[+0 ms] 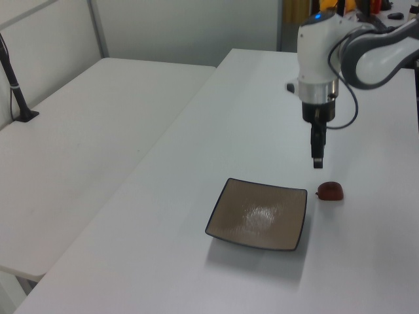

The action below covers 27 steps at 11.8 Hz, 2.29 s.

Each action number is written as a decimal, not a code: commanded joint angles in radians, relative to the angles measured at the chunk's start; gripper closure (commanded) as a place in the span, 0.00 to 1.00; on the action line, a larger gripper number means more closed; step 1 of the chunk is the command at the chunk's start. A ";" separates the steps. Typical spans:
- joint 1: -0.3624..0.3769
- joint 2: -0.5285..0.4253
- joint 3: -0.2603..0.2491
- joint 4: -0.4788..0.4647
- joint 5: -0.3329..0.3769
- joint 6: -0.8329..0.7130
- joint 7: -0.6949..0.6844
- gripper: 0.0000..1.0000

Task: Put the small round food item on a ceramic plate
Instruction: 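Lower the gripper over the food item and close on it, then lift the food item and carry it over the square brown plate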

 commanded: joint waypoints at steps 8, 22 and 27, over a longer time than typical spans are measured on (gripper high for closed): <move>0.060 0.111 0.011 -0.083 -0.030 0.083 0.010 0.27; 0.042 -0.030 0.011 0.131 0.002 -0.256 -0.086 1.00; 0.104 0.128 0.011 0.253 0.058 0.032 0.214 0.95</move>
